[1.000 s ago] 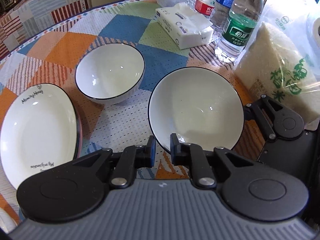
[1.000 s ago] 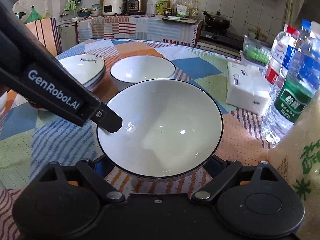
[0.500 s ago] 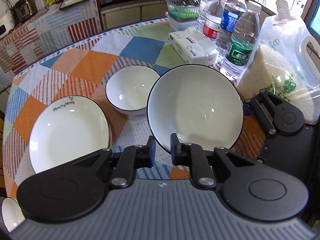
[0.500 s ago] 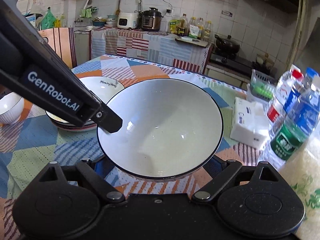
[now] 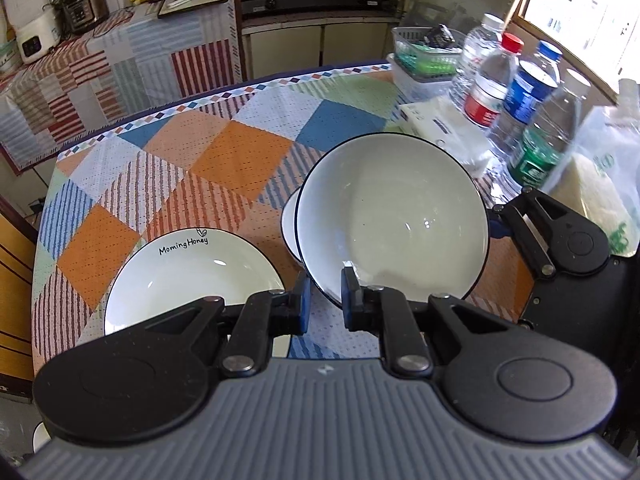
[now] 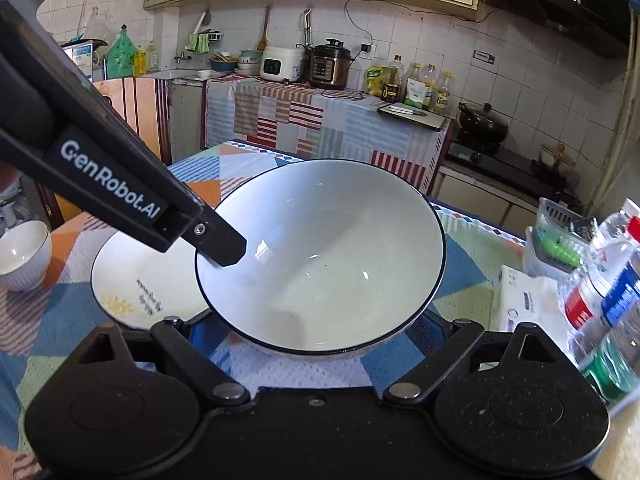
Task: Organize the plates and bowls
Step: 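Carry the second bowl onto the first bowl and open both grippers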
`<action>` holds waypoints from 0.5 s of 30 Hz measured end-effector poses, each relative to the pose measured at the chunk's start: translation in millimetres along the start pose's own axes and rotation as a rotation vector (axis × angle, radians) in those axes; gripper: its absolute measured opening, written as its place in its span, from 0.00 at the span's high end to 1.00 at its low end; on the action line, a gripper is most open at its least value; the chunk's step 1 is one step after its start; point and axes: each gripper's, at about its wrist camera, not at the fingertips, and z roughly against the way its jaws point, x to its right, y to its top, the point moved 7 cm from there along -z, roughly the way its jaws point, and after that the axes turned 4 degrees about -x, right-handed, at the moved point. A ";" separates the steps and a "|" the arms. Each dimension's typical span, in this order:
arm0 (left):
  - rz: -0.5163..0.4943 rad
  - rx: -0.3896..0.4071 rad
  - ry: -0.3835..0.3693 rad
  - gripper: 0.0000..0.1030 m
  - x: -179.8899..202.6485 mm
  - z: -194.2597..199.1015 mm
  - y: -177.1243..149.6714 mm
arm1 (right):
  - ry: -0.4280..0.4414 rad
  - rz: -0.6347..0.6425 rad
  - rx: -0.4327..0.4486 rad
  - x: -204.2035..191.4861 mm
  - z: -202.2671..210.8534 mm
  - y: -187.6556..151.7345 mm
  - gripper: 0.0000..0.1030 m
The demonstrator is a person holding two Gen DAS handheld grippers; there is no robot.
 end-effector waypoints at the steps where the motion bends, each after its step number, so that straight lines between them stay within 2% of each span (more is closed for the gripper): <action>1: 0.008 -0.003 0.001 0.87 -3.5 -4.7 3.2 | 0.003 -0.001 -0.004 0.9 -5.1 2.1 0.08; 7: 0.066 -0.045 0.000 0.87 -19.2 -46.9 15.8 | 0.038 -0.052 -0.073 12.3 -41.2 2.3 0.08; 10: 0.087 -0.062 0.009 0.87 -23.5 -66.2 18.7 | 0.028 -0.036 -0.107 15.1 -57.5 1.6 0.08; 15: 0.104 -0.079 0.015 0.87 -26.9 -85.7 25.0 | 0.044 -0.062 -0.158 23.4 -75.7 -0.6 0.08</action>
